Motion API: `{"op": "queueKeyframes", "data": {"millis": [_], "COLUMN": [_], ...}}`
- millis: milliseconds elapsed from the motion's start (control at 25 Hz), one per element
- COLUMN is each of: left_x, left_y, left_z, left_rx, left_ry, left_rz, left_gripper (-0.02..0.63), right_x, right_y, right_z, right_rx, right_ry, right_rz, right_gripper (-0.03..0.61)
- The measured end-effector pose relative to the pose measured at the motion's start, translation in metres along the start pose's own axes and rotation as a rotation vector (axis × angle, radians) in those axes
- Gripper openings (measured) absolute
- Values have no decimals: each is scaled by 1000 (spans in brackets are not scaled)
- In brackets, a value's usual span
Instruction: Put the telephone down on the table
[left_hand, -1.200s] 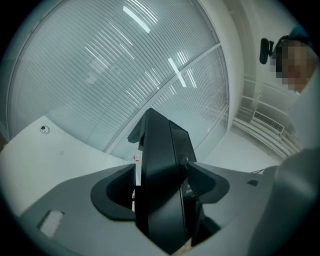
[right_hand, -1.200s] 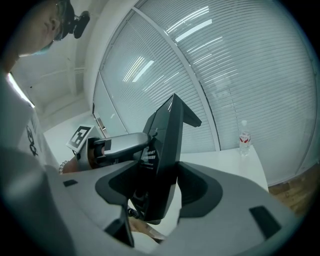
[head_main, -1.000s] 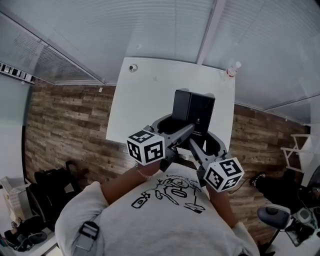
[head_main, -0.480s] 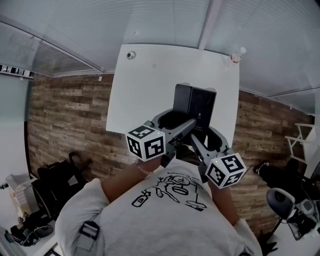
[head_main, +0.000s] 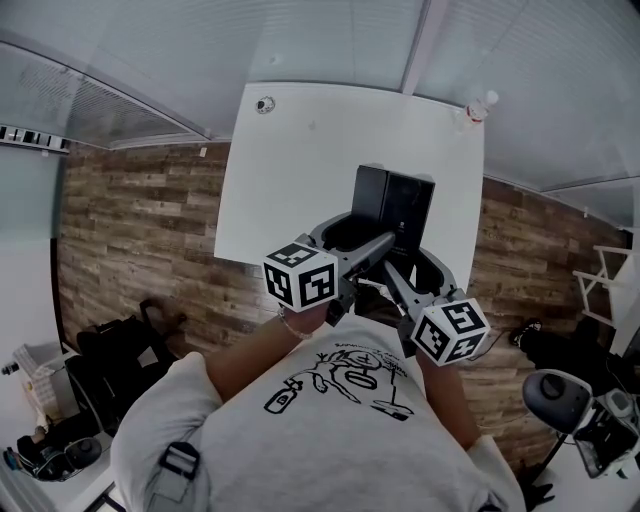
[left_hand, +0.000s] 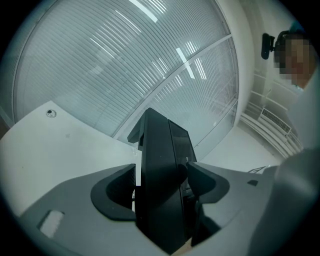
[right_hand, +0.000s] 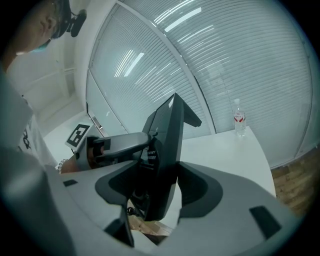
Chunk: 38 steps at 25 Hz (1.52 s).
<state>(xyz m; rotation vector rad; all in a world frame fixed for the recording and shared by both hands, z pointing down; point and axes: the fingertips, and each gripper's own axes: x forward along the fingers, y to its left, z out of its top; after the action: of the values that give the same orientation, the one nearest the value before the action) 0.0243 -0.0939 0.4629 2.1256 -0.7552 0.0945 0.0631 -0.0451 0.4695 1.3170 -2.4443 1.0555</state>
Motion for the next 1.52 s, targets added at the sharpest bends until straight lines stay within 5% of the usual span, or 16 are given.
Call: {"op": "queueKeyframes", "data": {"millis": [880,1520], "left_x": [50,94], "left_y": [77,155], "left_z": [-52,-74], "left_rx": [-72,-129], "left_ry": [126,143], "left_rz": [56,112], "left_gripper": [316,316], "right_x": [53,114], "right_y": [-61,-112], "right_z": [-59,-88], "right_rx": [128,207], "right_ry": [88,134], "right_rz": [-12,-23], "right_gripper": [236,236]}}
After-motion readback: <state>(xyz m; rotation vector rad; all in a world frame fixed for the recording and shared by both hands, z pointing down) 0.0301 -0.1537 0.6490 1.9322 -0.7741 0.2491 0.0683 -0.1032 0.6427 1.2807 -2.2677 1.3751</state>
